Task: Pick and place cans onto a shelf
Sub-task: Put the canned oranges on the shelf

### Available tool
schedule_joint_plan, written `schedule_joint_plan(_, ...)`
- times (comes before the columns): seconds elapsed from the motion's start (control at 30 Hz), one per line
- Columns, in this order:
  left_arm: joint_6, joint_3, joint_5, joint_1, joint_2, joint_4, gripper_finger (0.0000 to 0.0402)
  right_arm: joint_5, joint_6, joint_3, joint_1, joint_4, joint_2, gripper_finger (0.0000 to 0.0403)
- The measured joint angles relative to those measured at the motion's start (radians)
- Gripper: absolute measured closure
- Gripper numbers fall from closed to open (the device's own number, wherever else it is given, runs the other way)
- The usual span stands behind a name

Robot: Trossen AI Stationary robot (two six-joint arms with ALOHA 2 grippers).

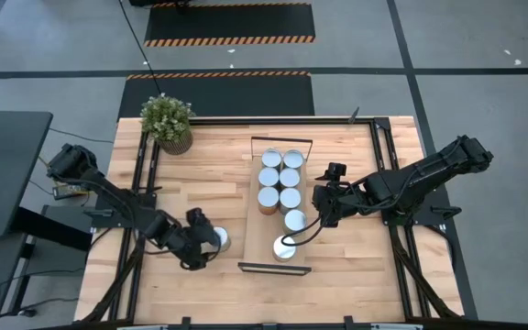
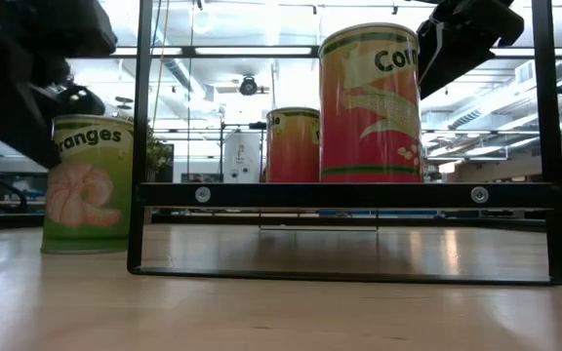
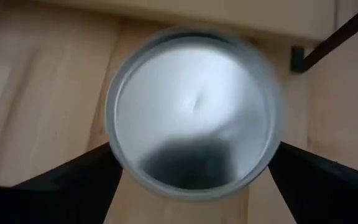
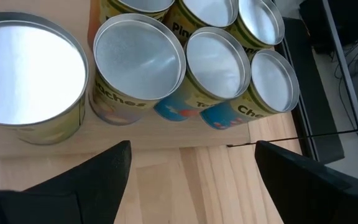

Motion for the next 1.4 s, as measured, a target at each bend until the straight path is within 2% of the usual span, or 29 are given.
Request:
schedule_joint_plan(0.23,0.075,0.000,-0.018,-0.015,0.000,0.068,0.0012,0.000,0.000,0.000,0.000,0.008,0.000,0.0053)
schedule_joint_plan(0.47,0.047,0.000,-0.019,-0.002,0.000,0.061,0.0013,-0.001,0.000,0.000,0.000,0.008,0.000,0.0053)
schedule_joint_plan(0.7,0.205,0.000,-0.007,0.006,0.000,0.029,0.0013,-0.003,0.005,0.000,0.000,0.010,0.000,0.0053)
schedule_joint_plan(0.83,0.224,0.000,-0.015,0.025,0.000,-0.035,0.0013,-0.018,0.006,0.000,0.000,0.011,0.000,0.0053)
schedule_joint_plan(1.0,0.122,0.000,-0.064,0.048,0.000,-0.138,0.0013,-0.019,0.006,0.000,0.000,0.011,0.000,0.0053)
schedule_joint_plan(1.17,-0.053,0.000,-0.231,0.054,0.000,-0.179,0.0013,-0.019,0.008,0.000,0.000,0.019,0.000,0.0053)
schedule_joint_plan(1.23,-0.096,0.000,-0.257,0.054,0.000,-0.204,0.0013,-0.019,0.008,0.000,0.000,0.019,0.000,0.0053)
schedule_joint_plan(1.3,-0.115,0.000,-0.232,0.054,0.000,-0.232,0.0013,-0.019,0.008,0.000,0.000,0.019,0.000,0.0053)
schedule_joint_plan(1.4,-0.116,0.000,-0.094,0.054,0.000,-0.230,0.0013,-0.020,0.008,0.000,0.000,0.019,0.000,0.0053)
